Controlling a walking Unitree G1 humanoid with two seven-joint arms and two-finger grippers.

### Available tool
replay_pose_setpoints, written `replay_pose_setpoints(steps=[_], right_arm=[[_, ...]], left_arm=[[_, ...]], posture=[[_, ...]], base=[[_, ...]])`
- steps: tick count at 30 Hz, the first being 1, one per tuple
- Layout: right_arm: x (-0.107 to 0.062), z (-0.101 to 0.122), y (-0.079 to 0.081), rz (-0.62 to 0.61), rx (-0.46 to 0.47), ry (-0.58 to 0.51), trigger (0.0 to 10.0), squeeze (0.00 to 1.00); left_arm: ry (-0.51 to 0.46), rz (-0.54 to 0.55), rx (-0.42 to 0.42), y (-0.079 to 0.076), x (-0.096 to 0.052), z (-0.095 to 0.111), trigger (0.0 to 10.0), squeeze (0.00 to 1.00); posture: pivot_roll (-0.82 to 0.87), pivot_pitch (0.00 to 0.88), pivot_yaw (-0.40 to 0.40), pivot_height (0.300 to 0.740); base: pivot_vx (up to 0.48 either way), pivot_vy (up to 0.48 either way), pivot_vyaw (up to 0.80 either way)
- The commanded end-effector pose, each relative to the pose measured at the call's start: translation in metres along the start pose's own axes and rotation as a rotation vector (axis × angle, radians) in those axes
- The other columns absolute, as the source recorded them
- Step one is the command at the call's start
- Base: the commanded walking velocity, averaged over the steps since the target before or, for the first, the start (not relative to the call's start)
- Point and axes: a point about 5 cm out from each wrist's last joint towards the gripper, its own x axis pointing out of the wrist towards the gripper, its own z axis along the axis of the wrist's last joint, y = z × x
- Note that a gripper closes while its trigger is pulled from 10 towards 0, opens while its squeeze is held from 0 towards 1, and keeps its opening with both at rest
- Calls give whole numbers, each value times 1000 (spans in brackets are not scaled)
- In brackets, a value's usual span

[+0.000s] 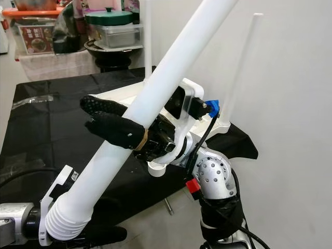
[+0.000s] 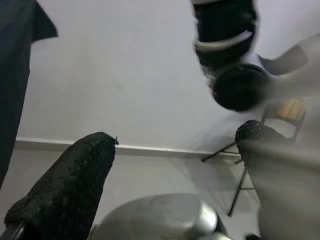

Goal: Building children table

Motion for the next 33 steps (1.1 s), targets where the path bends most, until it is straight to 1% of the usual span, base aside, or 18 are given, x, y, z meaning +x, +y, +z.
replay_pose_setpoints(steps=[1, 3, 4, 6, 12, 21, 23, 26, 28, 33], right_arm=[[-7, -3, -3, -37, 34, 22, 10000, 0], [-10, 0, -3, -45, 29, 24, 10000, 0], [-10, 0, -3, -45, 29, 24, 10000, 0], [-14, 1, -2, -58, 39, 47, 10000, 0], [-14, -2, 0, -54, 61, 54, 10000, 0], [-11, -3, 2, -36, 77, 46, 10000, 0], [-6, -8, 3, -13, 102, 41, 10000, 0], [-3, -12, 3, 2, 115, 44, 10000, 0], [3, -19, 4, 25, 141, 49, 10000, 0], [8, -26, 5, 50, 165, 62, 10000, 0]], left_arm=[[-5, -29, 30, -7, -5, 7, 10000, 0], [4, -22, 26, -9, -9, 6, 10000, 0], [4, -22, 26, -9, -9, 6, 10000, 0], [26, 4, 24, -8, -18, 6, 10000, 0], [35, 14, 22, -7, -20, 5, 10000, 0], [33, 13, 23, -6, -18, 6, 10000, 0], [38, 1, 21, -4, -15, 7, 10000, 0], [41, -9, 18, -3, -13, 7, 10000, 0], [56, -35, 14, -4, -9, 7, 10000, 0], [73, -58, 14, -6, -6, 6, 10000, 0]], posture=[[110, 0, -33, 740], [114, 0, -35, 740], [114, 0, -35, 740], [113, 0, -35, 740], [107, 0, -33, 740], [107, 0, -32, 740], [105, 0, -32, 740], [105, 0, -30, 740], [106, 0, -29, 740], [108, 0, -29, 740]], base=[[0, 0, 0], [0, 0, 0], [0, 0, 0], [0, 0, 0], [0, 0, 0], [0, 0, 0], [0, 0, 0], [0, 0, 0], [0, 0, 0], [0, 0, 0]])
